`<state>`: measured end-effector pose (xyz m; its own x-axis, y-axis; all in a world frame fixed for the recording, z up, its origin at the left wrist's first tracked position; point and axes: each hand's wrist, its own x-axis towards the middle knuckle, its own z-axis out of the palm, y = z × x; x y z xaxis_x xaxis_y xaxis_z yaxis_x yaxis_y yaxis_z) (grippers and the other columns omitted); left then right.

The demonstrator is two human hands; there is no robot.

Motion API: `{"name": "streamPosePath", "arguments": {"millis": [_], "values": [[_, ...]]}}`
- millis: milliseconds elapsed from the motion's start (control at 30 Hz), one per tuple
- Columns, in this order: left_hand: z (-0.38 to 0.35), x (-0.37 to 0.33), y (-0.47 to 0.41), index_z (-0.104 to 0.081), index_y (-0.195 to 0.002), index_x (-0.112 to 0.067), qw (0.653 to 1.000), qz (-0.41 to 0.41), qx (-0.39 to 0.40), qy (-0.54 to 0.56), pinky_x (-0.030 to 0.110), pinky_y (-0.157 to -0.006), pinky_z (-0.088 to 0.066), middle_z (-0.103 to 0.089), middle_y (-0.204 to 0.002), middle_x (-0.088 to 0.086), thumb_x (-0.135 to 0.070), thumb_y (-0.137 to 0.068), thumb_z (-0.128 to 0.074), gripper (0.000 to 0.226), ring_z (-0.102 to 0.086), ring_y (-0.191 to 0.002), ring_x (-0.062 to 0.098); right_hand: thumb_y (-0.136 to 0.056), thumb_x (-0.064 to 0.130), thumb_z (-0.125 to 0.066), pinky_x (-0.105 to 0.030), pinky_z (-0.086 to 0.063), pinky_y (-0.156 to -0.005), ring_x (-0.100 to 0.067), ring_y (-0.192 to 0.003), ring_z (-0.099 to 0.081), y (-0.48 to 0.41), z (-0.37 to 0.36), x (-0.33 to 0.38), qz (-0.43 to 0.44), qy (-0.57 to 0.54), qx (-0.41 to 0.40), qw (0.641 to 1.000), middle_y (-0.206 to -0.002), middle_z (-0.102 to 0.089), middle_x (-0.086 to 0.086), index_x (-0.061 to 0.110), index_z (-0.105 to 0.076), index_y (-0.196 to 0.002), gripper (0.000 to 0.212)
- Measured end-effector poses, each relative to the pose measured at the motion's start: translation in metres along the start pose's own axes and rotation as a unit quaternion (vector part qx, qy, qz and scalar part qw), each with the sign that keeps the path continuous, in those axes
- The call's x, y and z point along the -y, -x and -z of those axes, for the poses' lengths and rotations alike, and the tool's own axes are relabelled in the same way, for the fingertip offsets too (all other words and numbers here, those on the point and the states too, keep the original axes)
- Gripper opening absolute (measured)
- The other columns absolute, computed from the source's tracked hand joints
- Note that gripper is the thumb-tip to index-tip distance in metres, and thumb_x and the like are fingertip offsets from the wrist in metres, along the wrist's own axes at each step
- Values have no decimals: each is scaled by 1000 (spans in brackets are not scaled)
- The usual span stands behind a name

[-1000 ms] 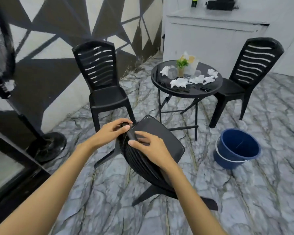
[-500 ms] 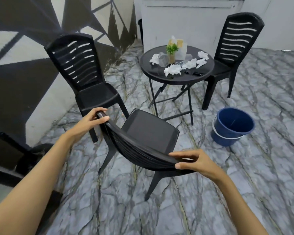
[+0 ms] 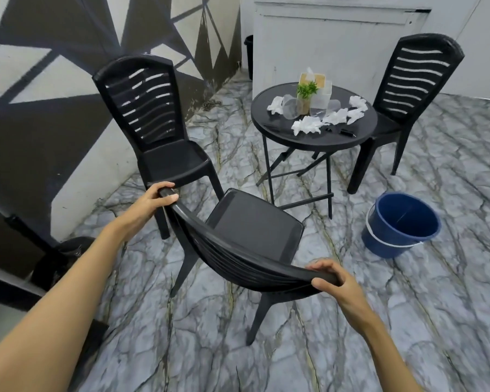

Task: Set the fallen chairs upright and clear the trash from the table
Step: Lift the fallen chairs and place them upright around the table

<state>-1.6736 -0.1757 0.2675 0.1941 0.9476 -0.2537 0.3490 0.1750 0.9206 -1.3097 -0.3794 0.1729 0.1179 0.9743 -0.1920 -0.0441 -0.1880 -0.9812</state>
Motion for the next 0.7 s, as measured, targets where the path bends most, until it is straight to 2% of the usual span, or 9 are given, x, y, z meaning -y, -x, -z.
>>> {"name": "streamPosePath", "arguments": {"millis": [133,200,333,400,433,533,700], "values": [[27,15,-15,-52,-114,-30,999,18,6,26,21,-81,-35,-51,-113,-2,-22,-89,-57,27,-51,-98,9,-68,33,-74,-21,-49,-74,-13,-90,-62,-9,-34,-6,-2,-20,-31,999,-92,-67,7,18,-65,-92,30],[46,24,-26,-53,-111,-34,999,27,19,24,22,-86,-35,-51,-113,-4,-25,-88,-58,25,-51,-101,9,-69,33,-70,-25,-47,-78,-15,-89,-59,-17,-53,-6,-7,-34,-58,998,-94,-64,3,20,-64,-91,27],[82,45,-48,-55,-106,-41,998,40,37,29,28,-101,-27,-48,-119,-4,-30,-89,-58,21,-46,-114,12,-70,35,-78,-27,-47,-79,-11,-86,-59,-34,-86,1,-2,-35,-60,998,-98,-62,0,27,-64,-86,23],[97,54,-58,-55,-108,-40,998,45,44,31,28,-99,-29,-48,-120,-5,-31,-89,-58,21,-45,-116,12,-68,40,-74,-29,-48,-78,-11,-83,-59,-43,-101,3,-3,-34,-54,998,-94,-61,1,27,-63,-87,25],[103,57,-62,-54,-111,-38,997,47,45,34,26,-94,-31,-49,-119,-6,-32,-89,-58,24,-46,-113,11,-67,42,-74,-30,-48,-78,-11,-82,-60,-46,-107,4,-6,-33,-49,998,-91,-61,1,27,-62,-89,29],[113,65,-69,-50,-119,-33,997,48,40,42,23,-78,-33,-48,-120,-7,-32,-90,-56,30,-47,-102,6,-72,36,-70,-29,-48,-77,-13,-81,-60,-55,-116,6,-20,-42,-19,999,-91,-59,-2,23,-58,-94,27],[126,78,-76,-51,-111,-39,996,57,41,56,26,-88,-29,-45,-127,-7,-35,-89,-56,23,-43,-112,6,-75,30,-69,-17,-47,-71,-10,-79,-58,-69,-126,7,-19,-35,11,999,-88,-59,-1,24,-60,-90,18]]}}
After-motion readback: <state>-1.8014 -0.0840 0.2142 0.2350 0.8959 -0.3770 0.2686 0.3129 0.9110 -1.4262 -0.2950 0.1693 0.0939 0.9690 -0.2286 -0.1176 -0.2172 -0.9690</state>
